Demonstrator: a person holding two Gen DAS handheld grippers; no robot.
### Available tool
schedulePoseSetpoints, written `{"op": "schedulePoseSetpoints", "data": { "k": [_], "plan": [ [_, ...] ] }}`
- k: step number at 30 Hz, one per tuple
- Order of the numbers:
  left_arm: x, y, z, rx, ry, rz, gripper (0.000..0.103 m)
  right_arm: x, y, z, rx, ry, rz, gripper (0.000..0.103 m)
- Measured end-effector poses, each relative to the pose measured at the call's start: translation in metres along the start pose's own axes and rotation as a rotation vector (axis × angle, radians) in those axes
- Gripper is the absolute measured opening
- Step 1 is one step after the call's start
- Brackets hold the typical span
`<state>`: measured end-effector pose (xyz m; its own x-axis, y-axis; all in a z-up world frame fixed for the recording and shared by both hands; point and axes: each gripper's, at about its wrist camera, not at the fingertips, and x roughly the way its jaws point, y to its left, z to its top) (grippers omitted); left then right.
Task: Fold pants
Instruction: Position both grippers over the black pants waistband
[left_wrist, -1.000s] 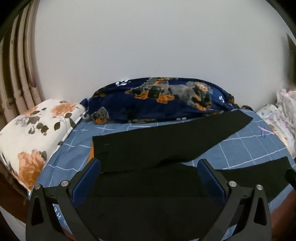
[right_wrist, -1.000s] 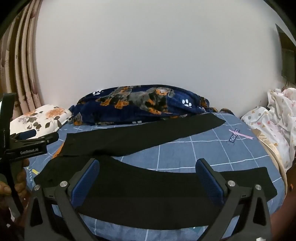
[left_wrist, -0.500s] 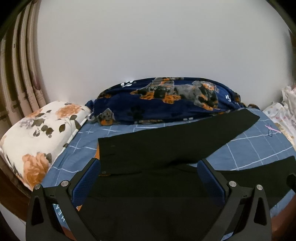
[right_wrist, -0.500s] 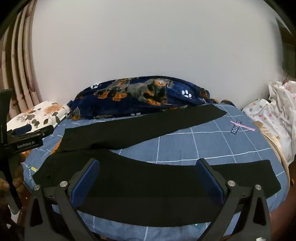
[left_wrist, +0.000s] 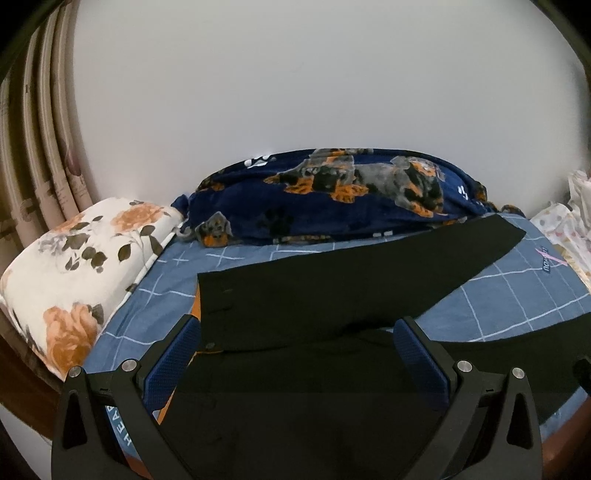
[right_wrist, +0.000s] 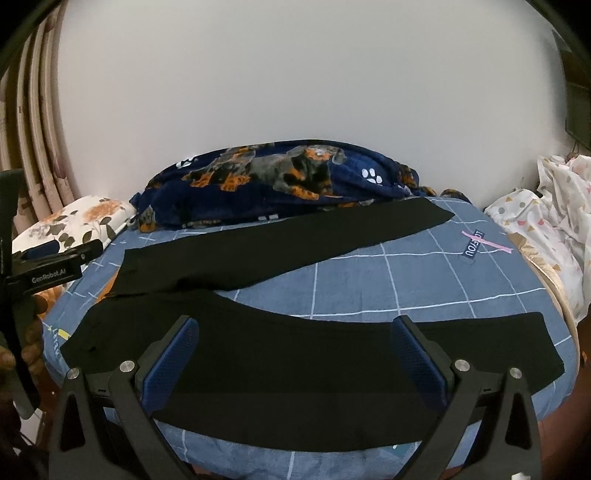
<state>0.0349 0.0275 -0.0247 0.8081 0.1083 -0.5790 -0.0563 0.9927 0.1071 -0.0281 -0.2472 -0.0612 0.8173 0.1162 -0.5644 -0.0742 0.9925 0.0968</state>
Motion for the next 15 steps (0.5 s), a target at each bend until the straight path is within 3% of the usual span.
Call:
{"op": "schedulePoseSetpoints", "data": {
  "k": [15],
  "plan": [
    [0.023, 0.011, 0.003, -0.013, 0.025, 0.018, 0.103, 0.015, 0.008, 0.001, -0.006, 0.043, -0.006, 0.103]
  ]
}}
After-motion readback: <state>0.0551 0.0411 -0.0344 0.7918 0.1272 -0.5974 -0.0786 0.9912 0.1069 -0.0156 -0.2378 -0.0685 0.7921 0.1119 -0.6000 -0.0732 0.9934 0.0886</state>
